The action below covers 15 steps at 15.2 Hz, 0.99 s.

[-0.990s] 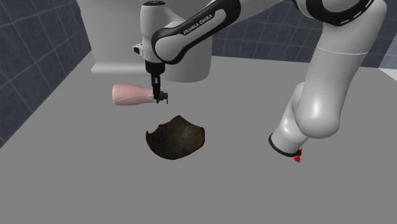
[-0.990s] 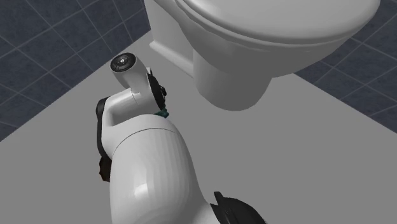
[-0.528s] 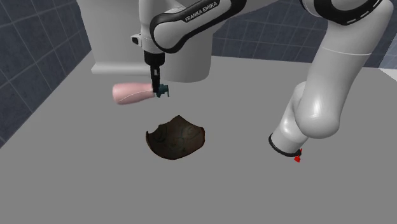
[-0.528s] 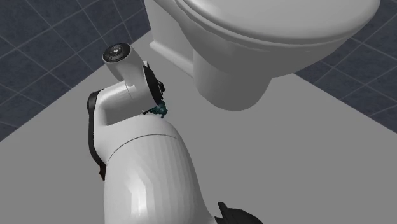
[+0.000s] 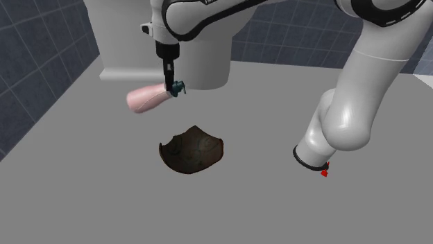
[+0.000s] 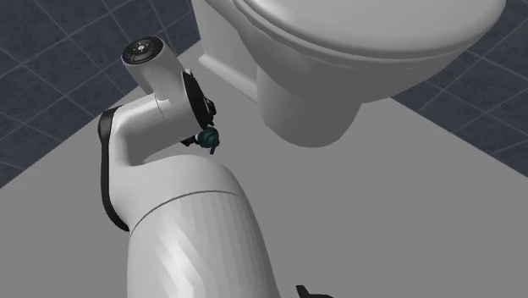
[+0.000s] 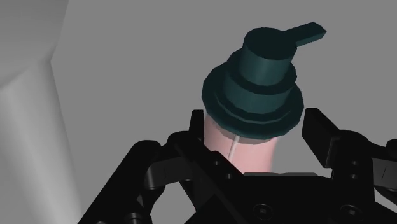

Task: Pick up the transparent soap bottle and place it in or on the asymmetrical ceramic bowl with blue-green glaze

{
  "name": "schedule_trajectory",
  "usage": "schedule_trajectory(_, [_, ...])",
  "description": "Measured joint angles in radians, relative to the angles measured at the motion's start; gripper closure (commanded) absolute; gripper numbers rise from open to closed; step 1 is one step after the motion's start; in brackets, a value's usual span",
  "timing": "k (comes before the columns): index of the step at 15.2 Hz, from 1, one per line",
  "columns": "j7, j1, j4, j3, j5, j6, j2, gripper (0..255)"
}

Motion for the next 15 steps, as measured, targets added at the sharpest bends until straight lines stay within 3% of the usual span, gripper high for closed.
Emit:
schedule_trajectory(11, [-0.011, 0.000, 0.104, 0.001, 0.008, -0.136, -0.037, 255])
schedule_trajectory(14, [0.015, 0.014, 0.033, 0.014, 0.012, -0.136, -0.103, 255])
schedule_trajectory(15, [0.015, 0.014, 0.033, 0.015, 0.012, -0.136, -0.104, 0])
